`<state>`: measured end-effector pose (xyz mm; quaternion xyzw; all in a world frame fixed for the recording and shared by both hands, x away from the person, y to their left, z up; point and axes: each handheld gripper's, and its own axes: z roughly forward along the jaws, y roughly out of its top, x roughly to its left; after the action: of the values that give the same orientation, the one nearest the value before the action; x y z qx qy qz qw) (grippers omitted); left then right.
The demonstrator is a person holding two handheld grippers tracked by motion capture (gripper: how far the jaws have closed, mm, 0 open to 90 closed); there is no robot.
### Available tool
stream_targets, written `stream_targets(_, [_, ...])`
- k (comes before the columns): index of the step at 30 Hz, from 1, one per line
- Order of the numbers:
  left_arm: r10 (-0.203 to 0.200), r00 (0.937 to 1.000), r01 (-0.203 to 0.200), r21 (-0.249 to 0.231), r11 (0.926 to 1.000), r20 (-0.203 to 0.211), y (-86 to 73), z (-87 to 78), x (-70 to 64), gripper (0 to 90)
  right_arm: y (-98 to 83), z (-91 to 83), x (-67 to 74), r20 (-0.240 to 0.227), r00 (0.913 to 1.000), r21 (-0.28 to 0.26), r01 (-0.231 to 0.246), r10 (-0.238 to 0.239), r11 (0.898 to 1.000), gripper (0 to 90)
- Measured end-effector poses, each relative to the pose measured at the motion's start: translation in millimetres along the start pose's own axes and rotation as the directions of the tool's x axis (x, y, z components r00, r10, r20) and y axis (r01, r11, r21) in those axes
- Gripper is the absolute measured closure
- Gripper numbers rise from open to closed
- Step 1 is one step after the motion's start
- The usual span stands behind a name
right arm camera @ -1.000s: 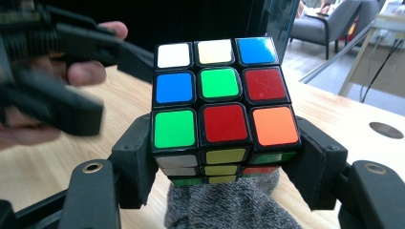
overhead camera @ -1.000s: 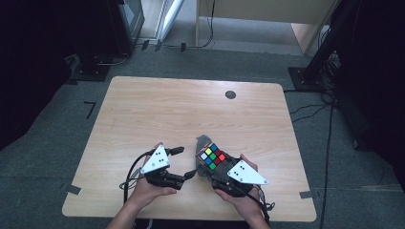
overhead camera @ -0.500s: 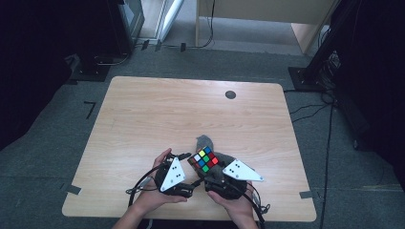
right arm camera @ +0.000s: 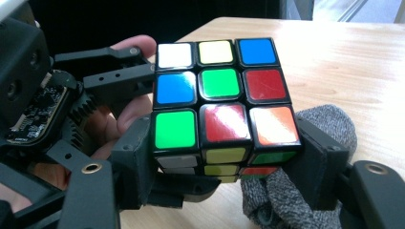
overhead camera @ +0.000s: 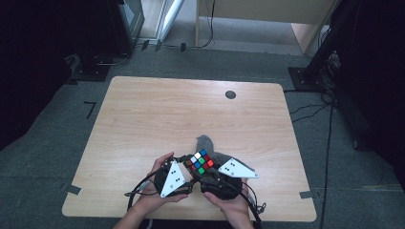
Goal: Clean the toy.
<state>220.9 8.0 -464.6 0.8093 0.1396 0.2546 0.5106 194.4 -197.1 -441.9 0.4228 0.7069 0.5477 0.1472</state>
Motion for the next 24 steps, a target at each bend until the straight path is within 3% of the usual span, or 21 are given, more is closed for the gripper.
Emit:
stream_targets(4, [-0.034,0.9994,0.034,0.015,0.9993,-0.002,-2.5,-1.4,6.9,33.4,6.7,-12.3,-5.7,-0.029,0.9996,-0.084,-0.004,0.002,0.996,26.3])
stream_targets(9, [-0.083,0.9960,0.083,0.021,0.9963,-0.034,-4.0,-4.2,16.8,33.5,12.9,-29.4,-19.4,0.037,0.9987,-0.167,-0.028,0.034,0.986,27.4])
stream_targets(11, [-0.100,0.9938,0.101,0.026,0.9945,-0.048,-5.7,-5.4,20.8,33.5,9.4,-27.3,-24.7,0.093,0.9949,-0.147,-0.024,0.038,0.989,28.7])
stream_targets(12, [-0.105,0.9931,0.107,0.027,0.9939,-0.053,-6.3,-6.1,22.4,33.5,5.2,-23.1,-26.0,0.150,0.9885,-0.112,-0.001,0.018,0.994,30.3])
stream_targets(13, [-0.115,0.9916,0.117,0.026,0.9928,-0.059,-6.9,-7.5,25.1,33.5,2.2,-20.3,-26.6,0.175,0.9845,-0.089,0.009,0.007,0.996,31.2])
stream_targets(18, [-0.171,0.9828,0.172,0.007,0.9852,-0.070,-8.9,-12.4,34.2,33.6,-18.6,4.6,-25.3,0.201,0.9795,0.045,0.007,-0.016,0.999,35.4])
stream_targets(21, [-0.184,0.9799,0.185,0.007,0.9827,-0.076,-10.3,-13.2,36.3,33.6,-31.4,20.9,-23.8,0.195,0.9807,0.122,-0.006,-0.018,0.993,35.6])
stream_targets(24, [-0.188,0.9791,0.189,0.005,0.9819,-0.077,-10.7,-13.4,36.5,33.5,-42.4,32.4,-26.8,0.231,0.9726,0.171,-0.012,-0.028,0.985,38.6])
